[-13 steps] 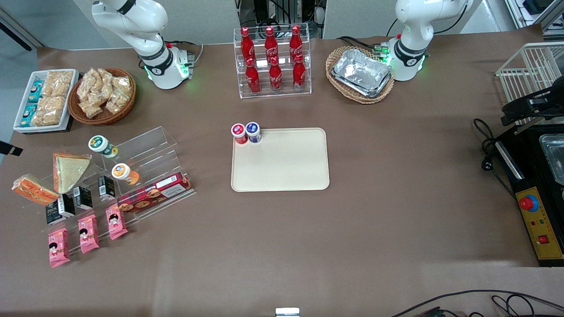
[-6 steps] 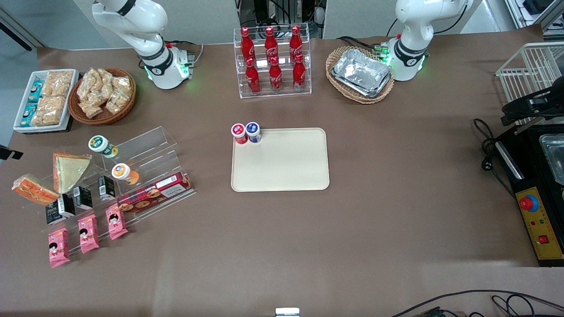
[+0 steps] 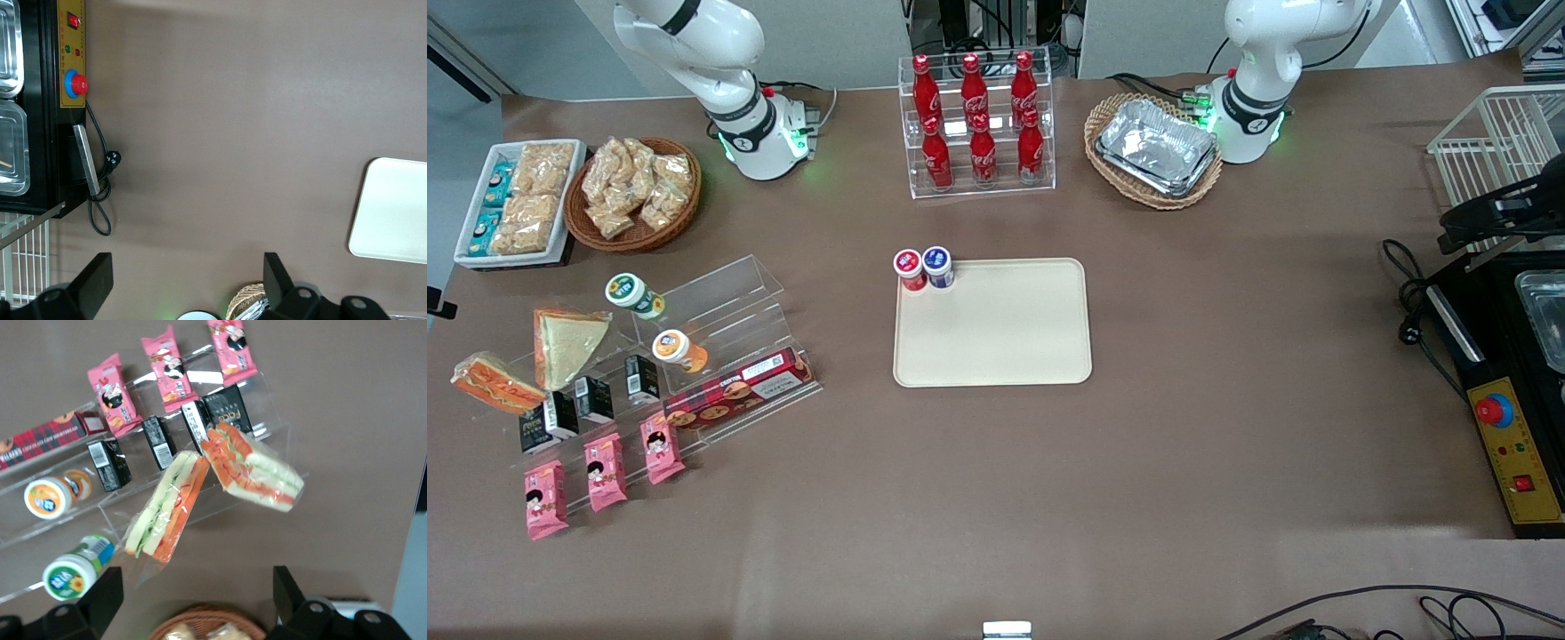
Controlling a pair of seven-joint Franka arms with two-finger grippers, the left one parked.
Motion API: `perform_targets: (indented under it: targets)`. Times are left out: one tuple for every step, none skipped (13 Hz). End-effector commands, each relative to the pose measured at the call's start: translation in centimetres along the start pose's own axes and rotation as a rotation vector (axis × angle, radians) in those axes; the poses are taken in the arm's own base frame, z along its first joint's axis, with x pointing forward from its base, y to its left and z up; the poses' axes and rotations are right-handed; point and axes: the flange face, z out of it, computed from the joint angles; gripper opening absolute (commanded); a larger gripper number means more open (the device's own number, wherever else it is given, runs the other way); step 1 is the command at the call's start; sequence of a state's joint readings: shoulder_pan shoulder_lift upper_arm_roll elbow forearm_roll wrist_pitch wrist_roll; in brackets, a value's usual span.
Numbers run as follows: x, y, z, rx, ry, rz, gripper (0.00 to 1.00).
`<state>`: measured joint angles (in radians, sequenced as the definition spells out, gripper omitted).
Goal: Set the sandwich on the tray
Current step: 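Lower the right gripper and grasp the wrapped orange-filled sandwich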
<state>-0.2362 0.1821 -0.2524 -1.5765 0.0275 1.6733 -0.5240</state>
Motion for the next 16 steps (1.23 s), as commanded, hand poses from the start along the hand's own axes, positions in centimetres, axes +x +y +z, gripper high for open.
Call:
perform_targets:
  targets:
    - [0.3, 0.8, 1.5, -0.038, 0.023, -0.319, 1.00]
    - [0.4, 0.9, 2.4, -0.034, 0.028, -0.409, 1.00]
    - [0.1, 1.2, 3.6, -0.021, 0.026, -0.434, 1.00]
    - [-0.4, 1.9, 4.8, -0.009, 0.023, -0.445, 1.00]
    - [-0.4, 2.1, 5.7, 0.001, 0.037, -0.469, 1.00]
    - [-0.1, 2.5, 6.5, -0.005, 0.043, -0.499, 1.00]
    - [0.3, 2.6, 7.2, -0.011, 0.043, -0.516, 1.00]
    - [0.8, 2.6, 7.9, -0.015, 0.042, -0.520, 1.00]
    - [1.2, 2.6, 8.1, -0.027, 0.049, -0.524, 1.00]
    - [1.6, 2.6, 8.8, -0.035, 0.049, -0.541, 1.00]
    - [2.1, 2.8, 9.7, -0.041, 0.048, -0.580, 1.00]
    - [2.6, 2.9, 10.4, -0.054, 0.053, -0.617, 1.00]
    - [2.9, 3.0, 11.1, -0.059, 0.051, -0.645, 1.00]
    - [3.1, 3.0, 11.7, -0.052, 0.050, -0.647, 1.00]
    - [3.2, 3.0, 12.2, -0.049, 0.051, -0.647, 1.00]
    - [3.2, 2.9, 12.5, -0.050, 0.050, -0.655, 1.00]
